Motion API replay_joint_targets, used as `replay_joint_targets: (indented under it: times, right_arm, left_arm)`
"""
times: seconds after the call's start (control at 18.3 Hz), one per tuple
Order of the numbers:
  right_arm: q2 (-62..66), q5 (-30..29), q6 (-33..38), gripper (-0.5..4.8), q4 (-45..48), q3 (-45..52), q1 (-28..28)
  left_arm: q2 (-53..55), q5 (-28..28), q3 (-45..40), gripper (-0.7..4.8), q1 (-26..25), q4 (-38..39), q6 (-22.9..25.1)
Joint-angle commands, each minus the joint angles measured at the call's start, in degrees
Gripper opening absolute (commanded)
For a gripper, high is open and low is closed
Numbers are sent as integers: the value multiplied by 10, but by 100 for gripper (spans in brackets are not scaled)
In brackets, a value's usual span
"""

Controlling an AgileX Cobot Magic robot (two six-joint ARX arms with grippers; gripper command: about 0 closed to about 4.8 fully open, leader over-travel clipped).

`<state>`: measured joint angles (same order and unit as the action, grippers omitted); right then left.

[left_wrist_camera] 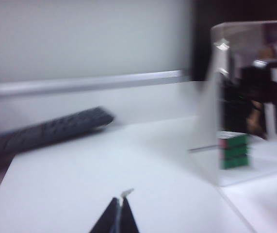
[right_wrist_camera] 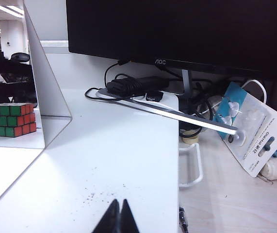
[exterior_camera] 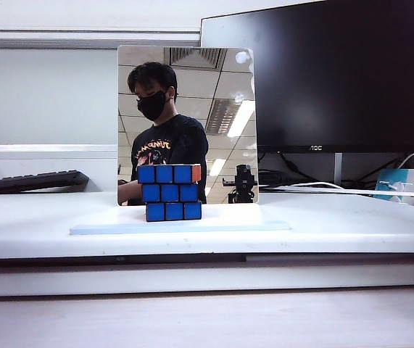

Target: Move the the Rubik's Cube near the mirror.

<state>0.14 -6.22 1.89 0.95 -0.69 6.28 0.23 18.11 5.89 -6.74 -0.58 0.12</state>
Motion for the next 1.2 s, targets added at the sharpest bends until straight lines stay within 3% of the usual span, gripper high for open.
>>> replay_joint_targets:
  times: [0.05, 0.27, 1.2]
  right_arm:
    - [0, -1, 0, 0, 8, 3, -1]
    - [0, -1, 0, 0, 8, 3, -1]
    - [0, -1, 0, 0, 8, 3, -1]
  left_arm:
    - [0, -78, -49, -4, -1, -83, -70]
    - [0, -121, -54, -4, -1, -68, -75]
    - [0, -119, -54, -4, -1, -67, -76]
